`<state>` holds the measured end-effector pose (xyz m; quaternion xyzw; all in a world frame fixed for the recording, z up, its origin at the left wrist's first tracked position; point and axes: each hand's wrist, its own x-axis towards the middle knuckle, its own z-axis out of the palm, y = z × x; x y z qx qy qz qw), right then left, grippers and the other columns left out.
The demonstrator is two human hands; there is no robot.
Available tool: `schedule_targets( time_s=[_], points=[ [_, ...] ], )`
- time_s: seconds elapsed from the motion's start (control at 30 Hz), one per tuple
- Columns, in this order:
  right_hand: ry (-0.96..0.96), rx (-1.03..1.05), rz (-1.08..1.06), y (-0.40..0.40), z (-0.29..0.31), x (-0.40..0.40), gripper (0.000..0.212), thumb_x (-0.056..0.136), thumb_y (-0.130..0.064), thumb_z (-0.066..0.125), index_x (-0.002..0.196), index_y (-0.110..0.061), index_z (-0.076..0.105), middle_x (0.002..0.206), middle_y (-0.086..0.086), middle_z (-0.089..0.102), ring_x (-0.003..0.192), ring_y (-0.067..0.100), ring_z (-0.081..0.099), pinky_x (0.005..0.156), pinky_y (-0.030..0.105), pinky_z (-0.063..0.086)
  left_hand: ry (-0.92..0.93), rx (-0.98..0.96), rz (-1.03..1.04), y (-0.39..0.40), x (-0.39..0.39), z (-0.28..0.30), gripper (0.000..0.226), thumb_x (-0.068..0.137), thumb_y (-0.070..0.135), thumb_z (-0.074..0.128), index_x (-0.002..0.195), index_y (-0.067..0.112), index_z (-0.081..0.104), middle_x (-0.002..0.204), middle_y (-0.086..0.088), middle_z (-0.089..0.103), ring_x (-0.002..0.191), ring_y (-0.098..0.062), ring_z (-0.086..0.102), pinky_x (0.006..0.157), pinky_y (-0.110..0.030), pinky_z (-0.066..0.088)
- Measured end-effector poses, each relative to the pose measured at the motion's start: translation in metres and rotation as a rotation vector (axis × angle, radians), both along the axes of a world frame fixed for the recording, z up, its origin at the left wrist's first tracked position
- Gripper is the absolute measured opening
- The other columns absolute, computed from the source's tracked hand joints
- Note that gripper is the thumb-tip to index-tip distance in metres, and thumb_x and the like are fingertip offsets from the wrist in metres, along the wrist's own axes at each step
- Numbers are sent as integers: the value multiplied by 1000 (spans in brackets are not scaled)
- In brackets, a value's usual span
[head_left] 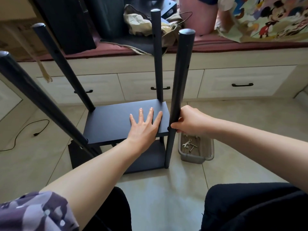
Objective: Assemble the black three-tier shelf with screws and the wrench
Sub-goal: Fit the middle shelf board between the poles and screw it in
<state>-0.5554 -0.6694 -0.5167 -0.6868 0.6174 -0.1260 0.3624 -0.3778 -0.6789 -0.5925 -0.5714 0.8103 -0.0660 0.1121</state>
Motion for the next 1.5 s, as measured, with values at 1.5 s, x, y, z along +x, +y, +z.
schedule_targets(
  time_s=[1.5],
  points=[
    [195, -286, 323, -48, -12, 4, 20, 92, -32, 66, 108, -20, 70, 102, 1, 72, 99, 26, 64, 89, 41, 52, 4, -100, 80, -16, 16, -10, 82, 103, 29, 52, 161, 15, -4, 169, -4, 0, 155, -35, 4, 122, -58, 16]
  ],
)
